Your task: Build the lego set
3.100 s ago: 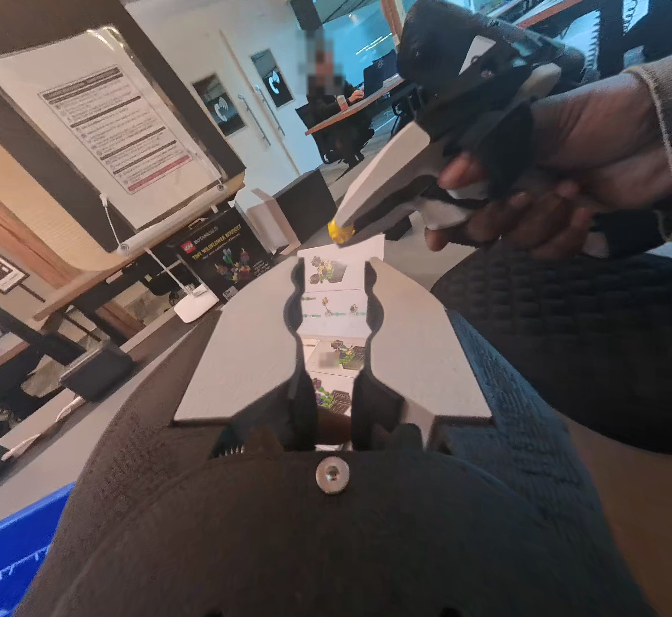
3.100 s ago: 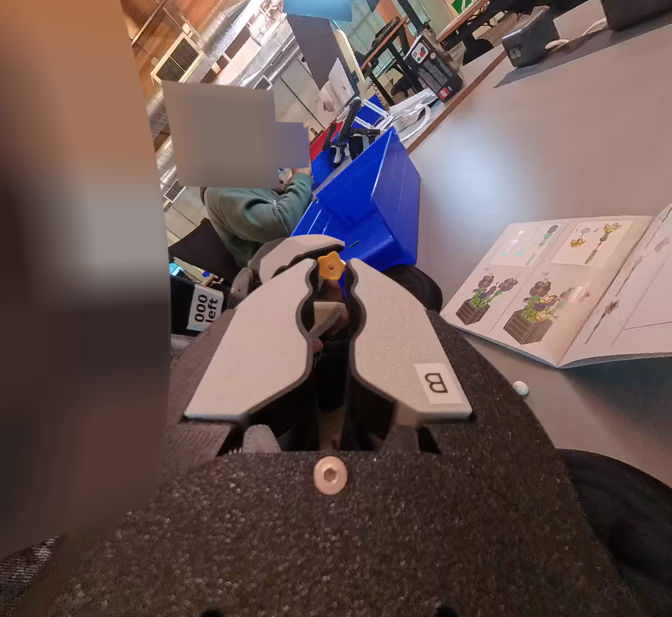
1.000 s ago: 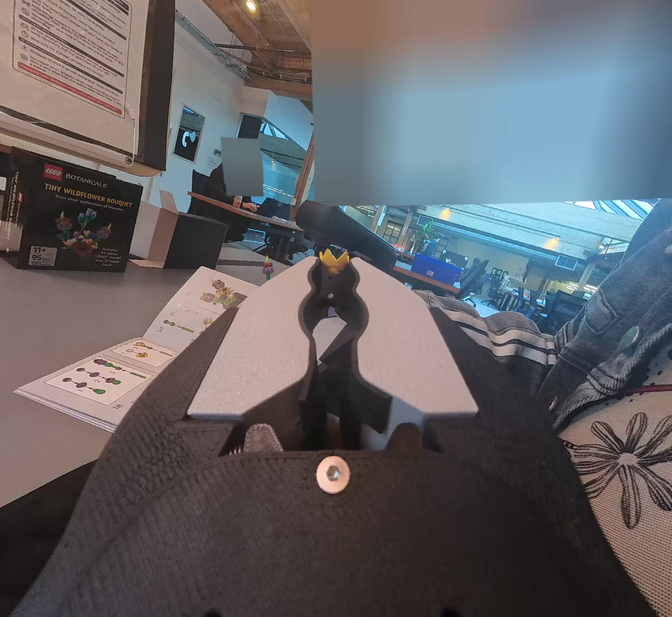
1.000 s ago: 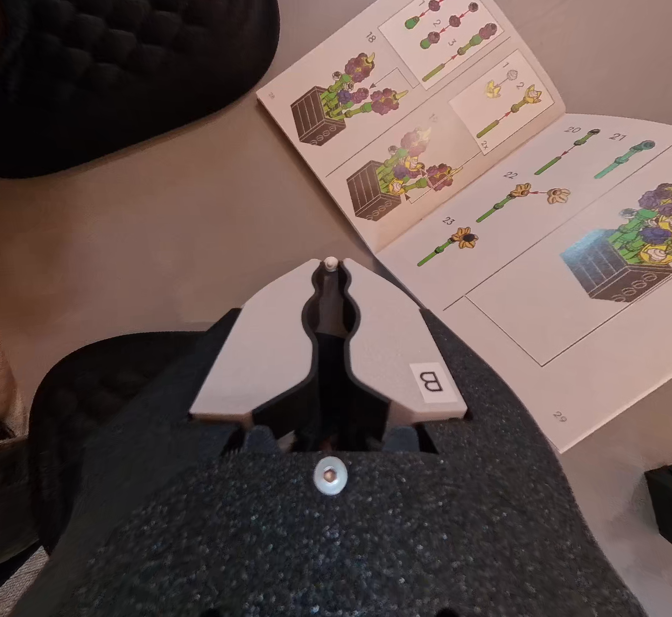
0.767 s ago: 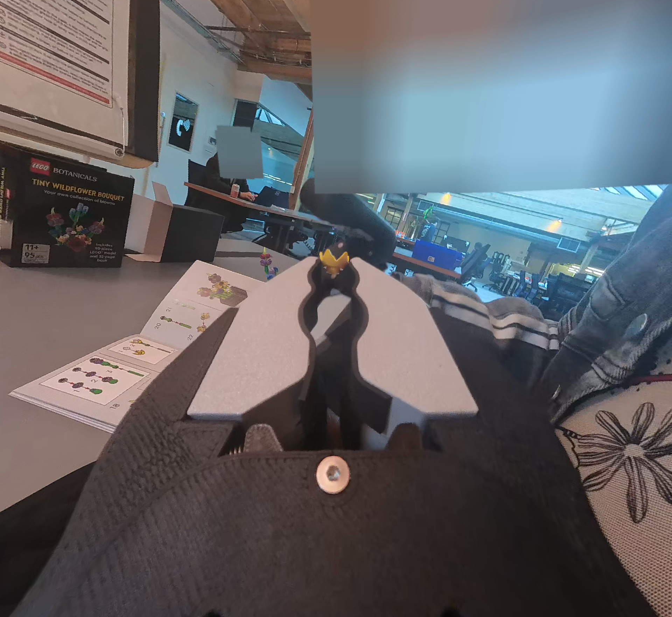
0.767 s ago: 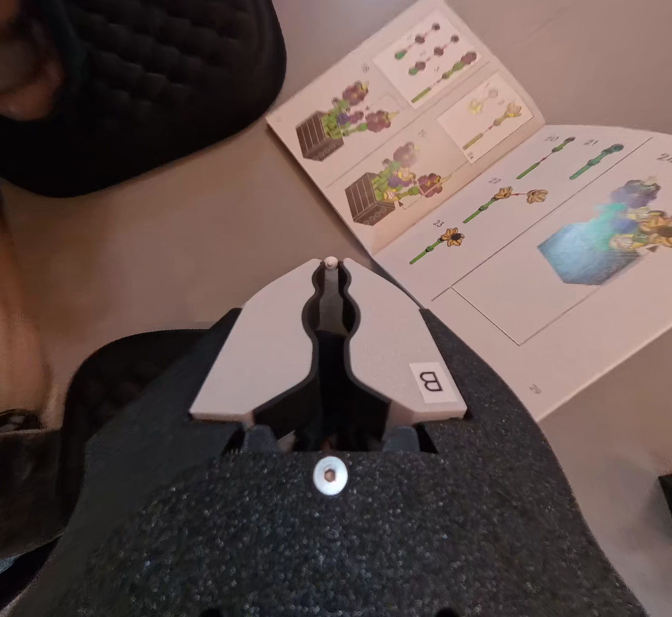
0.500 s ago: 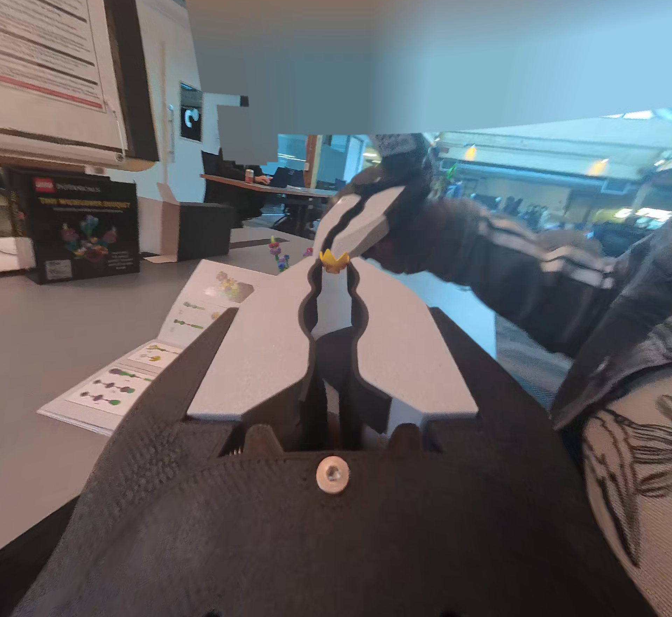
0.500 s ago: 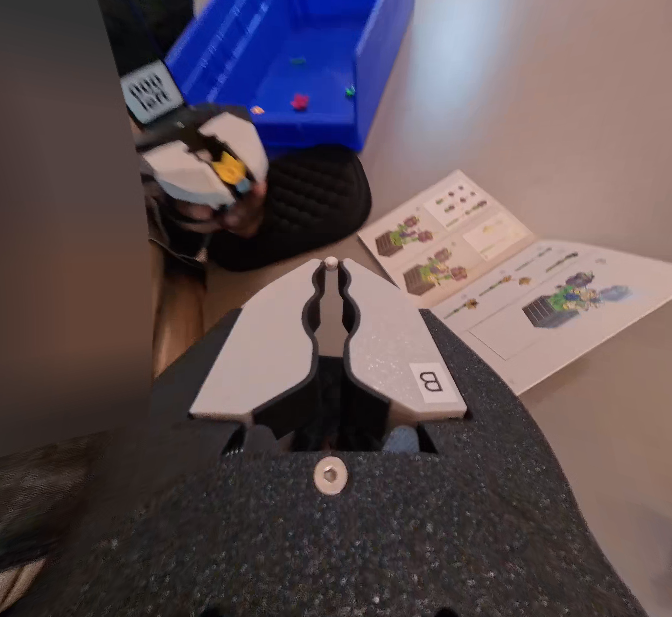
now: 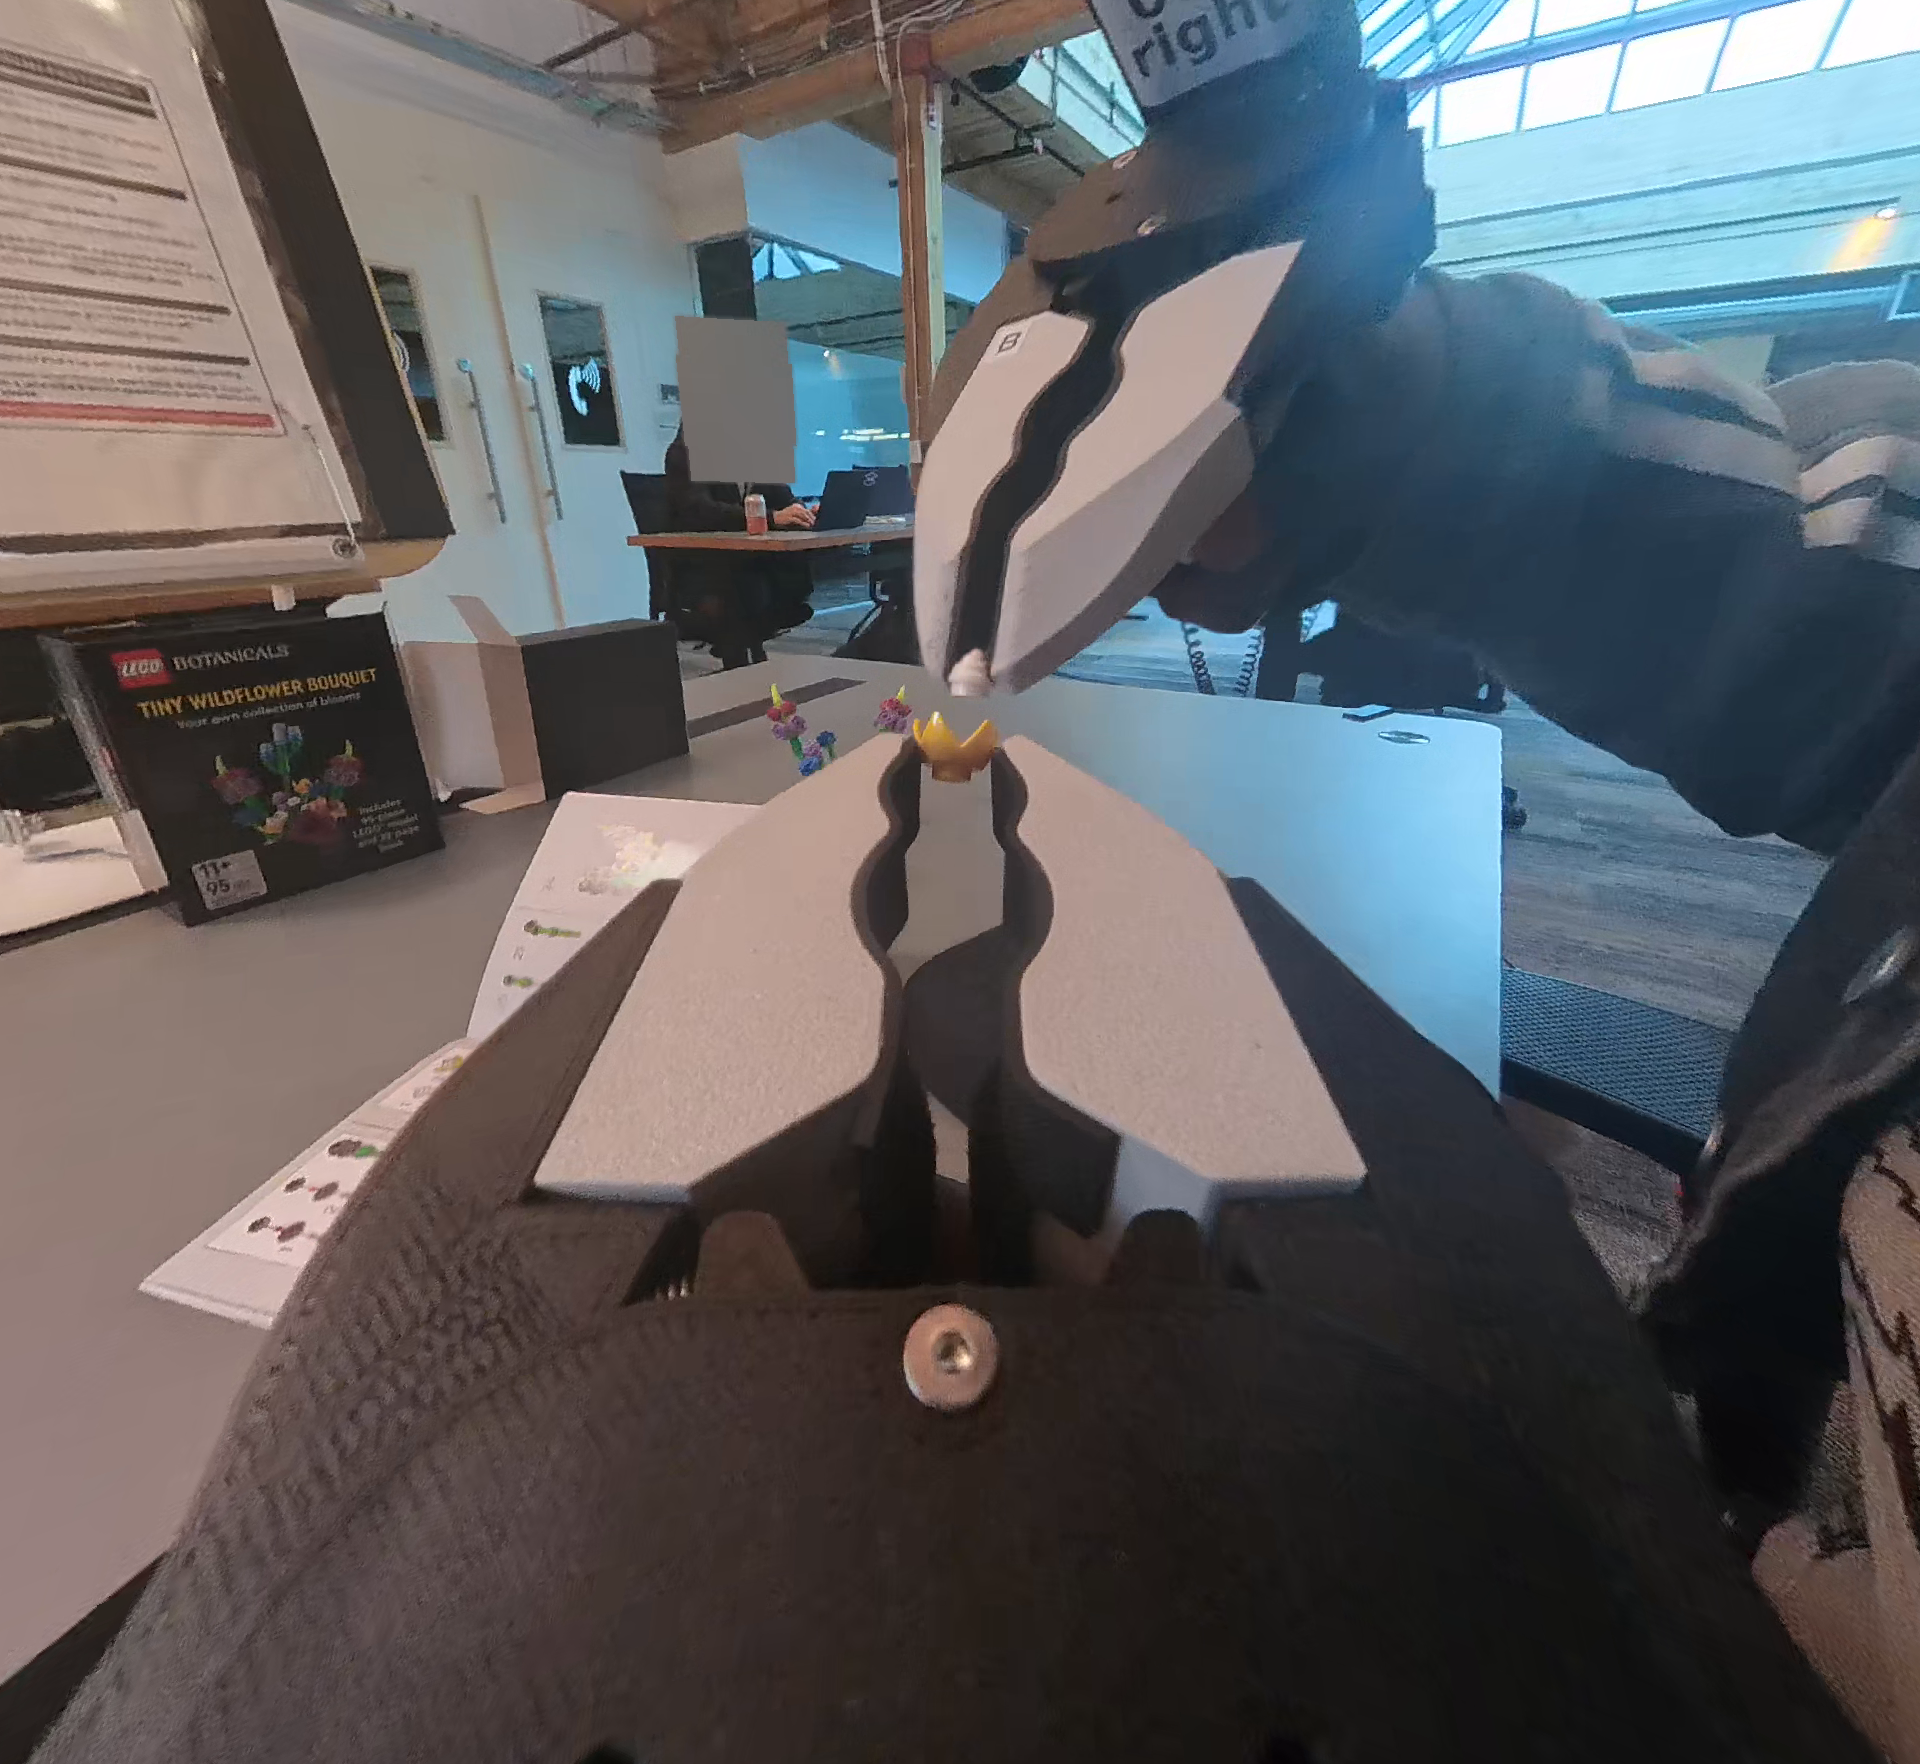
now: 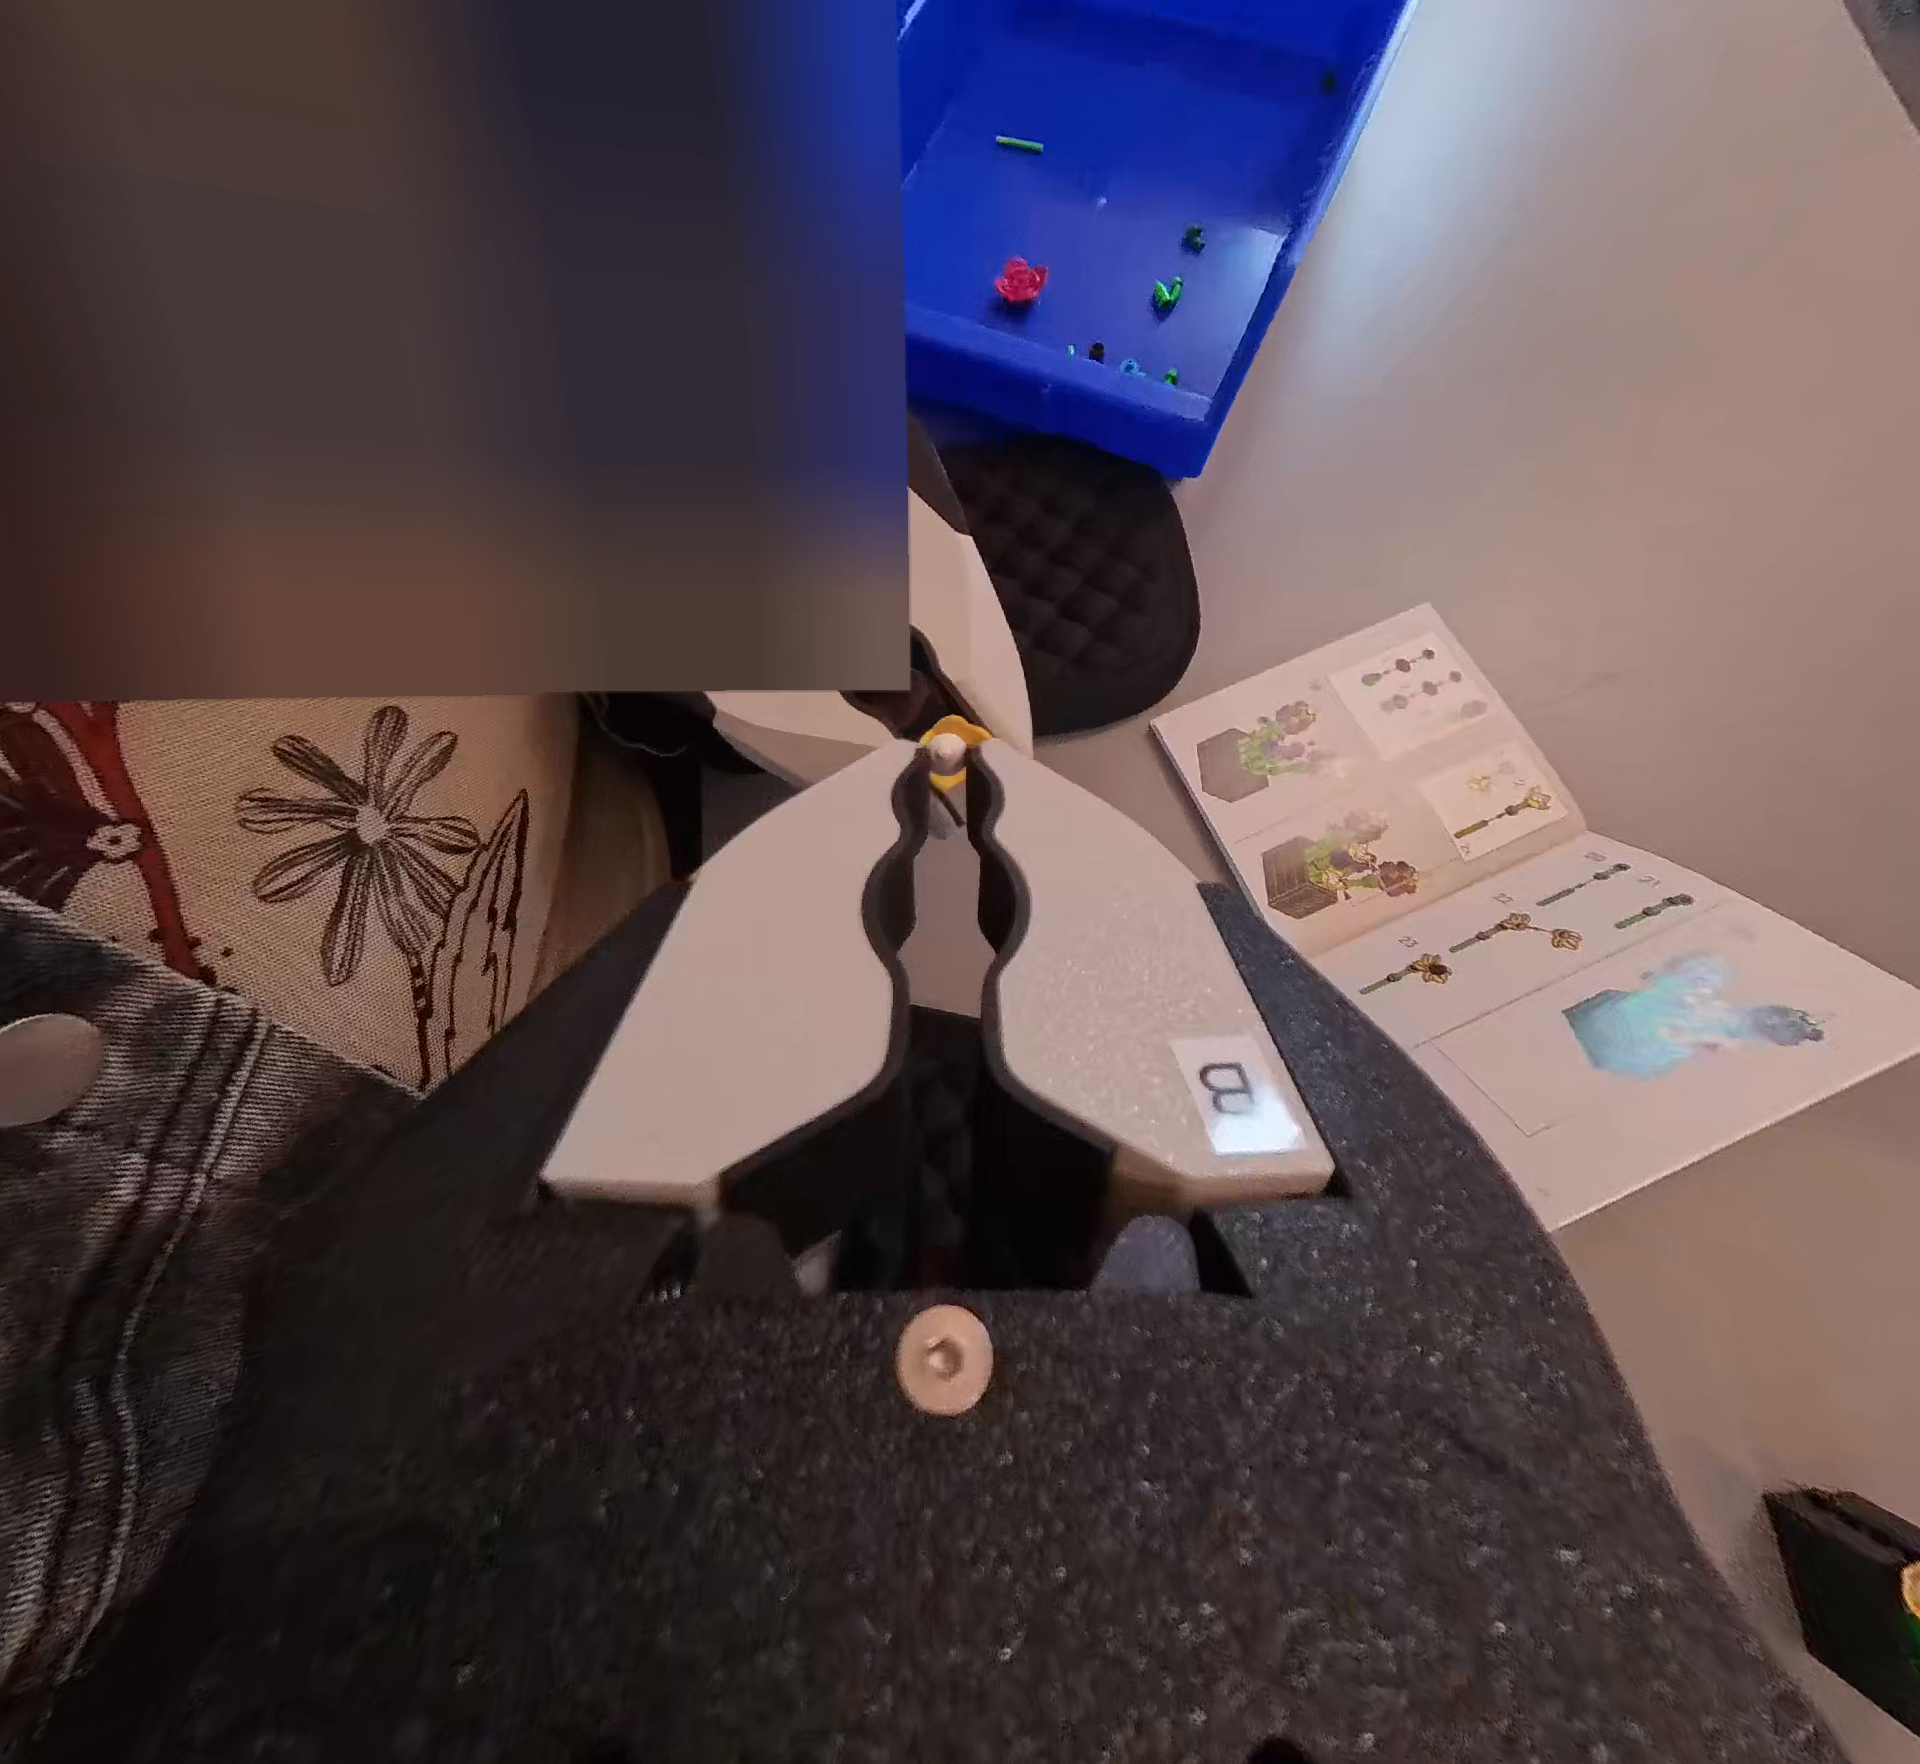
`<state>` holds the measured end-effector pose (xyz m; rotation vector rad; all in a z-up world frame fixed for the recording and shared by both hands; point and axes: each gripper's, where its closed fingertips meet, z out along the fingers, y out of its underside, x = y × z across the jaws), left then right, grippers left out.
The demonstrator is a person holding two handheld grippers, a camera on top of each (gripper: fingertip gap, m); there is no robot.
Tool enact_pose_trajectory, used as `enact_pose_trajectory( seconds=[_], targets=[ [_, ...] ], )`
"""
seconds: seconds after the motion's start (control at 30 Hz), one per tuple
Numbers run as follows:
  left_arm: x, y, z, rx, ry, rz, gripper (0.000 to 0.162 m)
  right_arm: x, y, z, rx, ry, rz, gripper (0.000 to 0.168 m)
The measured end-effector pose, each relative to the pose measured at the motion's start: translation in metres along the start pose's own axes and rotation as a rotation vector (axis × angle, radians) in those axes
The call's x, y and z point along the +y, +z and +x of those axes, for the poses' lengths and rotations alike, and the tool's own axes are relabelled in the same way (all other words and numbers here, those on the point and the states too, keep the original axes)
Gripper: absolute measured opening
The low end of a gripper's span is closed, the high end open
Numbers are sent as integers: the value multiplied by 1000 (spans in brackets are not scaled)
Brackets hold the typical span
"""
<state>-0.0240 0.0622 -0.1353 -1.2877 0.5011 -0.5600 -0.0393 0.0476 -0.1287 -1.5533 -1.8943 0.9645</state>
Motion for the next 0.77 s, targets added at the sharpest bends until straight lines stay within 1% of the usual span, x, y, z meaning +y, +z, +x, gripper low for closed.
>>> enact_pose_trajectory(
  seconds=[0.03, 0.3, 0.77],
  targets=[
    [-1, 0, 1, 4, 1, 10, 12, 0, 1, -1, 2, -1, 2, 6],
    [-6, -3, 5, 19, 7, 51, 12, 2, 4, -3, 5, 3, -25, 7],
    [-14, -7, 7, 20, 22, 125, 12, -7, 3, -10, -46, 49, 6, 7]
  ],
)
